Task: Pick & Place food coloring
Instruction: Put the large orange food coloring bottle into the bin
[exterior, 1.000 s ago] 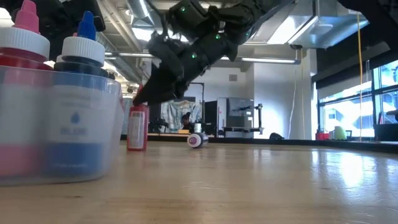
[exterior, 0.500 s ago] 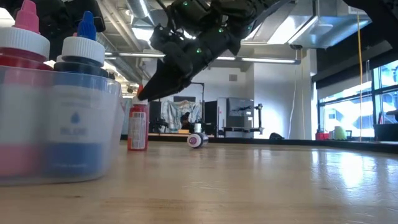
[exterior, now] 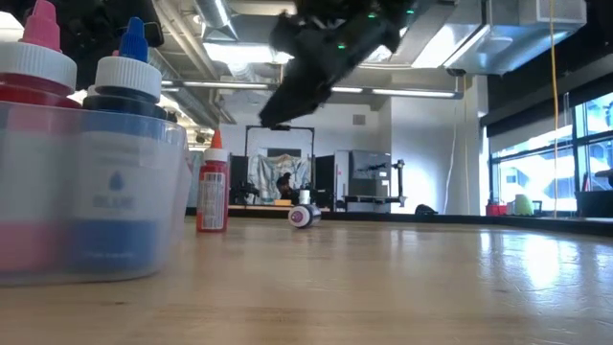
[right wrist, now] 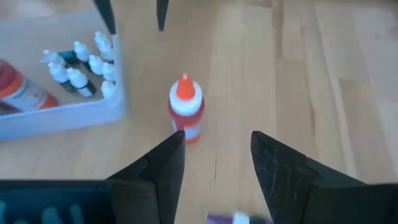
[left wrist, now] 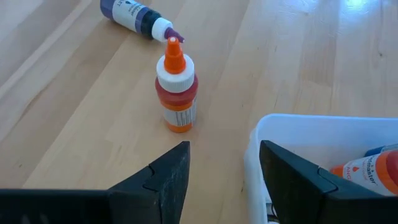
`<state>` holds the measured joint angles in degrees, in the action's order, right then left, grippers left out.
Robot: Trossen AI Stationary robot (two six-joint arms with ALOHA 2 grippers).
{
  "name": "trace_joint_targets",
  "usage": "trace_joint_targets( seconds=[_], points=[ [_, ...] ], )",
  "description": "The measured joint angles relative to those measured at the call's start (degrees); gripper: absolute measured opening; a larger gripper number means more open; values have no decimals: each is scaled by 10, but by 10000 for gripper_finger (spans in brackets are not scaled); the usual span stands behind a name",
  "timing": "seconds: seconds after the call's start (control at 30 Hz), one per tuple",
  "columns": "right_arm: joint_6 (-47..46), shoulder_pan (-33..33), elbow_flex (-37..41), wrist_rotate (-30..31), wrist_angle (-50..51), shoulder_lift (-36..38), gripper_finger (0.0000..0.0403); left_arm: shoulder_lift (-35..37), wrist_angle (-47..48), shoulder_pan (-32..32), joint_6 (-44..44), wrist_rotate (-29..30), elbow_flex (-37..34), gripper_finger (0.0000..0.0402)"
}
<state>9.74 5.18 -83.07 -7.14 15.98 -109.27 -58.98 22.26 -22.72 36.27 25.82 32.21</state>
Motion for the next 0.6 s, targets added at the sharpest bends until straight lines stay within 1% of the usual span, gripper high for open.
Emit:
trace_joint_targets(
  seconds=[0.07, 0.2, 0.27, 0.33, 0.43, 0.5, 0.53, 0.6],
  points=[
    [-6, 5, 44, 0, -21, 30, 186, 0, 0, 0, 0, 0, 0, 188],
    [-34, 9, 153, 2, -102, 103, 186, 0, -7, 0, 0, 0, 0, 186],
    [-51, 8, 202, 2, -127, 139, 186, 0, -32, 1, -13, -1, 0, 185],
    [-61, 3, 244, 2, -136, 176, 186, 0, -69, 7, -71, -12, 0, 185],
    [-82, -8, 299, 2, -155, 235, 186, 0, -138, 15, -203, -30, 0, 185],
    [-85, -24, 338, 5, -169, 276, 186, 0, -179, 16, -262, -33, 0, 185],
    [-84, -34, 358, 14, -184, 297, 186, 0, -201, 16, -283, -33, 0, 185],
    [-81, -58, 399, 54, -212, 342, 186, 0, -240, 16, -307, -31, 0, 185]
  ],
)
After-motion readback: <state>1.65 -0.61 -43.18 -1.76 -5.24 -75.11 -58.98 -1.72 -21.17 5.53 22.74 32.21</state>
